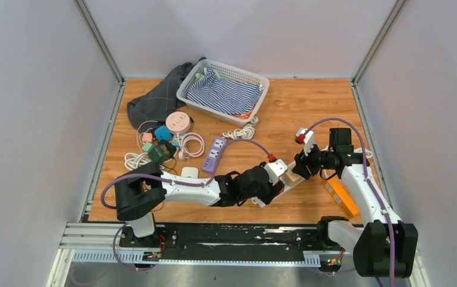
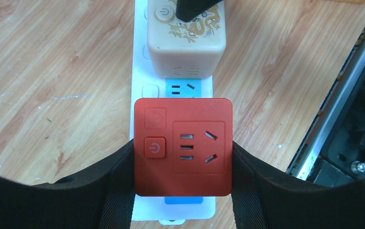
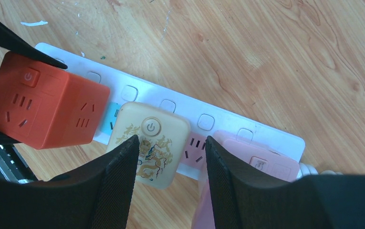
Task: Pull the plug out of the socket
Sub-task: Remove the plug from the socket.
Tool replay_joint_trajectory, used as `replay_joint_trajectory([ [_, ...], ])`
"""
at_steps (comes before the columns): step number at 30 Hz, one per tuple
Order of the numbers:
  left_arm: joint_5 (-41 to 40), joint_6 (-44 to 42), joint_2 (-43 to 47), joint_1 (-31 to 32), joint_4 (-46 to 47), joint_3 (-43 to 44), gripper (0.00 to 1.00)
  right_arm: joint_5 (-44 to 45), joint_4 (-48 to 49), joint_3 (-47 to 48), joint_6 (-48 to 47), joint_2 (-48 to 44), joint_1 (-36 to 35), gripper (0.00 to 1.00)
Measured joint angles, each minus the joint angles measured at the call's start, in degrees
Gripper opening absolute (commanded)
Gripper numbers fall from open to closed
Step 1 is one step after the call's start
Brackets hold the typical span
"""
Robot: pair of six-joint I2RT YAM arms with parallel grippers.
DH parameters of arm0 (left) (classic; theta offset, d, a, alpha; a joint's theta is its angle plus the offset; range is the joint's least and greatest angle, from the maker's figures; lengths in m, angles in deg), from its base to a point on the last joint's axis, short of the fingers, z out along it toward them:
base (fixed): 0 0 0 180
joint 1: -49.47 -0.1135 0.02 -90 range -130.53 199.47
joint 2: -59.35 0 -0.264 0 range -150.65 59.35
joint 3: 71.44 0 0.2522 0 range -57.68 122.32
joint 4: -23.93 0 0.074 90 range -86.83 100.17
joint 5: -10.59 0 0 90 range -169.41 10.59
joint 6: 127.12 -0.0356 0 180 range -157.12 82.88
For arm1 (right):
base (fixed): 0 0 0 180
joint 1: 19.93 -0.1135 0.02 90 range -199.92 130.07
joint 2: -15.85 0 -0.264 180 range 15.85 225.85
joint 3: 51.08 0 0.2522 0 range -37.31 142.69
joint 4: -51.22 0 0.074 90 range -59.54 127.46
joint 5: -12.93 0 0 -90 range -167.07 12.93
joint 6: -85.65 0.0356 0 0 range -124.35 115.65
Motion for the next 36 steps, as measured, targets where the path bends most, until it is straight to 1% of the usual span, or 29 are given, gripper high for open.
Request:
replay_joint_trajectory([
  [5,-4.31,-2.12,-0.02,1.9,-1.09,0.28,0.0,0.0,0.0,0.0,-0.04,0.07,0.0,0.55],
  [13,-1.05,1.66,-0.02,-0.17,-2.73,1.25,0.0,0.0,0.09,0.0,-0.09,0.17,0.0,0.55],
  [16,-3.1,1.11,-0.02,1.01,-2.86,1.29,0.0,0.0,0.09,0.02,-0.09,0.33,0.0,0.55],
  [18,-6.19,-0.79,-0.04,2.54,-3.04,1.29,0.0,0.0,0.09,0.02,-0.09,0.33,0.0,0.55],
  [21,-8.31,-2.12,-0.04,3.78,-3.39,1.29,0.0,0.0,0.26,0.02,-0.11,0.39,0.0,0.54],
  [24,-6.73,-1.22,-0.02,2.97,-3.39,1.29,0.0,0.0,0.31,0.02,-0.13,0.44,0.0,0.54],
  [28,-1.57,2.14,0.42,0.09,-4.04,1.42,0.0,0.0,0.33,0.02,-0.13,0.44,0.0,0.54],
  [30,-1.18,2.21,0.57,-0.13,-4.28,1.42,0.0,0.0,0.33,0.02,-0.13,0.44,0.0,0.54],
  [36,-7.41,-3.17,0.68,3.34,-4.79,1.42,0.0,-0.37,0.33,0.09,-0.2,0.7,0.0,0.54],
])
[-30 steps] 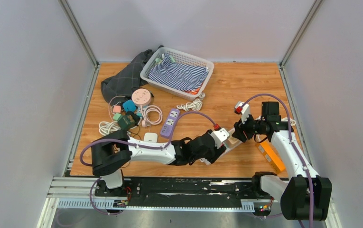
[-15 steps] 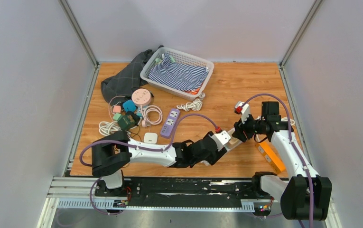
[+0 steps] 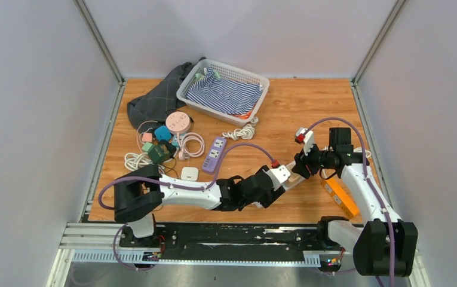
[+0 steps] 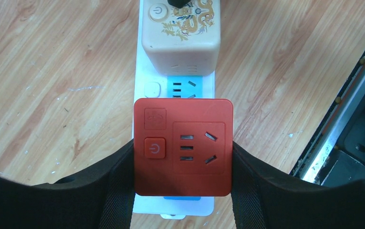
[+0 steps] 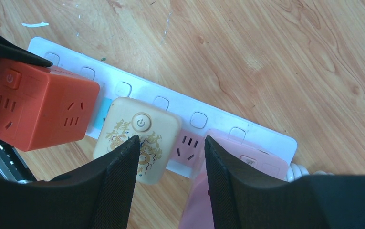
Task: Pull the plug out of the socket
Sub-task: Remove the plug from the socket.
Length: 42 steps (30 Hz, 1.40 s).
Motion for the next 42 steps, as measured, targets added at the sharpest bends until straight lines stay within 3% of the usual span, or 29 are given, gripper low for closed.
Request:
replay_joint_trajectory([
  [8,3.67,2.49,0.17,-2.21,-0.44,0.31,0.0,-0.11,-0.02,0.04,-0.09,0.11,0.0,0.54],
  [16,-3.15,-3.02,0.63,1.33,-0.55,0.31,0.0,-0.15,-0.02,0.15,-0.11,0.33,0.0,0.54],
  [25,1.79,0.33,3.93,-3.72,-0.92,0.28,0.0,-0.2,-0.04,0.15,-0.11,0.35,0.0,0.54],
  [37,6.14,-1.16,15.41,-3.96,-0.9,-4.74,0.0,-0.87,-1.29,0.37,-0.81,-0.37,0.0,0.65],
  [42,8.87,-1.25,22.45,-8.28,-0.98,-11.28,0.0,-0.79,-3.06,0.37,-1.57,-1.49,-0.11,0.69],
])
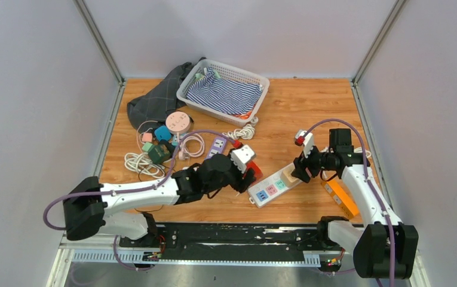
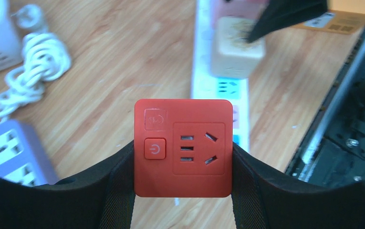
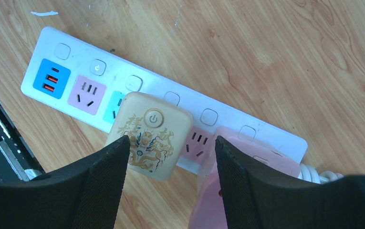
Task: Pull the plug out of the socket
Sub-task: Remove the plug from the socket, then place the plug at the center of the board.
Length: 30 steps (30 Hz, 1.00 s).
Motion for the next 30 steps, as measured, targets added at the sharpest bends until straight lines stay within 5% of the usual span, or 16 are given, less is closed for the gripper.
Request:
replay_joint_trajectory([
  [12,9.94,7.17,14.78,-22.58,-0.57,-8.26,0.0,0.96,-3.72,0.22,-1.07,-2.36,0.0,0.7],
  [22,18.58,16.09,12.44,-39.95,-0.46,-8.33,0.0,0.92,-4.87,0.22,-2.21,-3.48,0.0,0.7],
  [30,20.13,22.18,4.72,-44.68,-0.87,-5.22,0.06,0.92,-5.03,0.22,-2.71,-3.48,0.0,0.7],
])
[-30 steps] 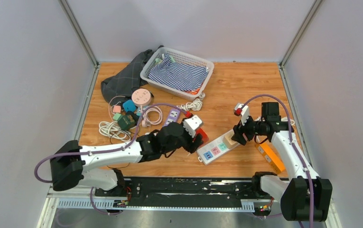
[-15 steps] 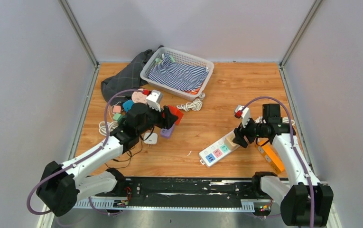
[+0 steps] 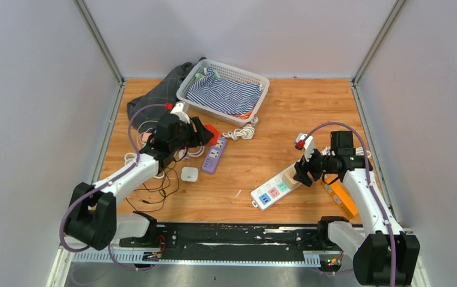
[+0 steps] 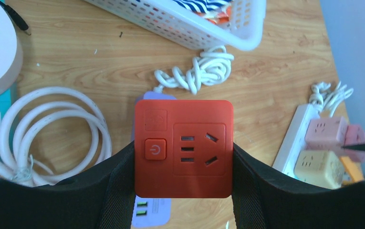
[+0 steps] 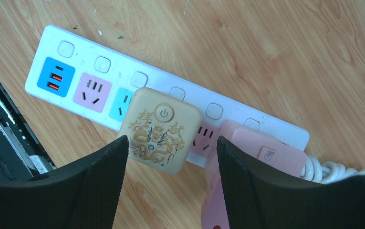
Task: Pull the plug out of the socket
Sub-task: Place the plug at the center of the board.
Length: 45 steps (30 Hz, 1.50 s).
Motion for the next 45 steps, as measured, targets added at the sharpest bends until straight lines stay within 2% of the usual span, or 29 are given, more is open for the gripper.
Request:
replay_joint_trajectory([
  [6,2.82,5.55,-11.37,-2.86,0.55,7.52,0.19,0.0,-0.07,0.0,-0.35,0.0,0.0,0.7],
  [8,5.31,7.3,-15.74,-4.39,0.74,10.05,0.25,0.0,-0.07,0.0,-0.42,0.0,0.0,0.7],
  [11,9.29,9.46,-21.33,-6.67,0.79,13.38,0.27,0.0,-0.09,-0.02,-0.61,0.02,0.0,0.7],
  [13,11.61,10.54,-24.17,-7.98,0.81,14.93,0.34,0.0,-0.11,-0.02,-0.7,0.02,0.0,0.7],
  [17,13.73,11.96,-25.75,-9.27,0.61,15.45,0.41,-0.02,-0.13,-0.02,-0.79,0.02,0.02,0.7],
  [22,14.49,12.66,-25.75,-9.33,0.92,15.63,0.59,-0.02,-0.13,-0.02,-0.83,0.02,0.02,0.7],
  [23,14.56,12.79,-25.75,-9.35,0.94,15.63,0.65,-0.04,-0.13,-0.02,-0.85,0.02,0.02,0.7],
  [24,14.6,12.9,-25.75,-9.38,0.94,15.63,0.86,-0.04,-0.13,-0.02,-0.87,0.02,0.02,0.7],
  [25,14.69,13.07,-25.75,-9.4,0.96,15.63,0.98,-0.04,-0.13,-0.02,-0.87,0.02,0.02,0.7],
  [39,14.91,13.18,-25.2,-9.79,1.6,15.67,1.0,-0.81,-0.76,-0.02,-1.25,0.13,0.02,0.69],
  [45,17.25,12.0,-20.48,-9.88,3.93,12.46,1.0,-1.03,-1.77,-0.04,-1.49,-0.61,0.15,0.7],
])
